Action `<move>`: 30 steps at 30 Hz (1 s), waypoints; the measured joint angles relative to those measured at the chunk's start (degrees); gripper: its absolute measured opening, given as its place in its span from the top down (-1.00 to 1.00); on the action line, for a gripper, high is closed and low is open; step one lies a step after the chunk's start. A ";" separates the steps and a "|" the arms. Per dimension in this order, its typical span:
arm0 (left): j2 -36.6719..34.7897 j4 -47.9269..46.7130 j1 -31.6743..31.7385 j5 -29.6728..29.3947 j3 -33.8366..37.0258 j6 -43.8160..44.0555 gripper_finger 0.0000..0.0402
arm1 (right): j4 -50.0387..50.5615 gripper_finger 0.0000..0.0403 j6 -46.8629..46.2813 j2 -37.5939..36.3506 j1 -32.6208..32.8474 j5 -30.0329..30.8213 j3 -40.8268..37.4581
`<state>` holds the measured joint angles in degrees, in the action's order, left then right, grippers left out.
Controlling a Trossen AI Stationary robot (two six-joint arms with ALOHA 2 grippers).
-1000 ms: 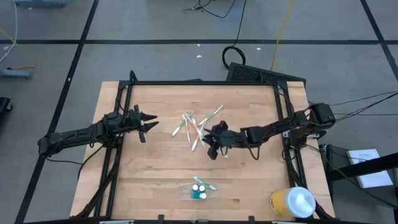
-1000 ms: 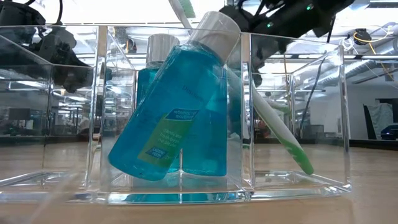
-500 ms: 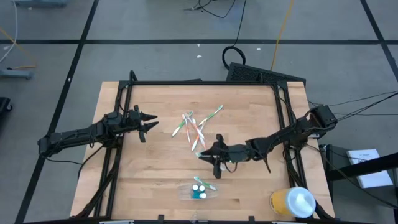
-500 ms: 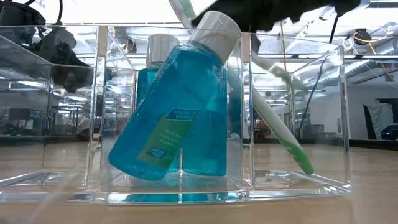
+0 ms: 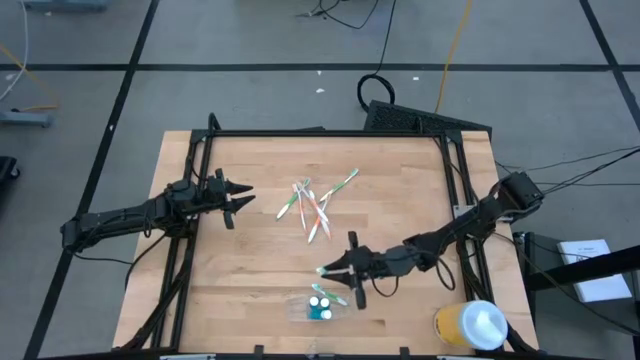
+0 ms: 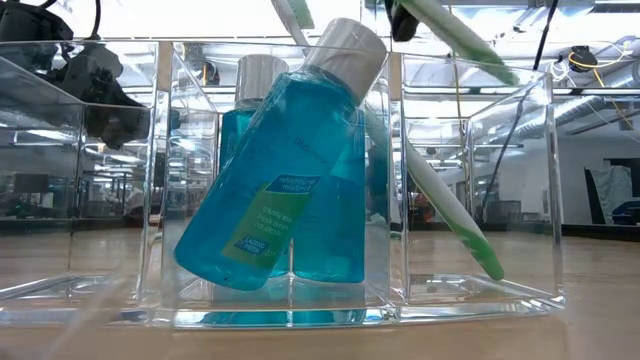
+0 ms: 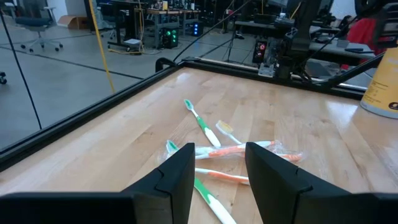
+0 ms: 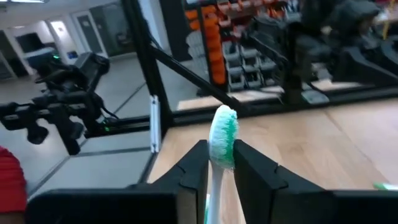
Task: Pick & Place toothbrushing station
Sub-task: Put the green toothbrush into the transparent organizer
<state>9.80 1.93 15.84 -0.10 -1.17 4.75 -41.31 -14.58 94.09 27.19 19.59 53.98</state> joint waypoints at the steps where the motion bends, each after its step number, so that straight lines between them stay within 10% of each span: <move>1: -0.01 0.00 0.00 0.01 0.00 0.00 0.27 | -1.48 0.71 0.90 0.58 0.20 -0.01 0.00; 30: -0.02 0.00 -0.01 0.00 0.00 0.01 0.27 | -25.28 0.71 4.99 10.86 2.58 -7.68 0.02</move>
<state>9.78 1.93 15.83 -0.10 -1.17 4.77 -66.60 -9.59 104.95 29.77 11.90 54.00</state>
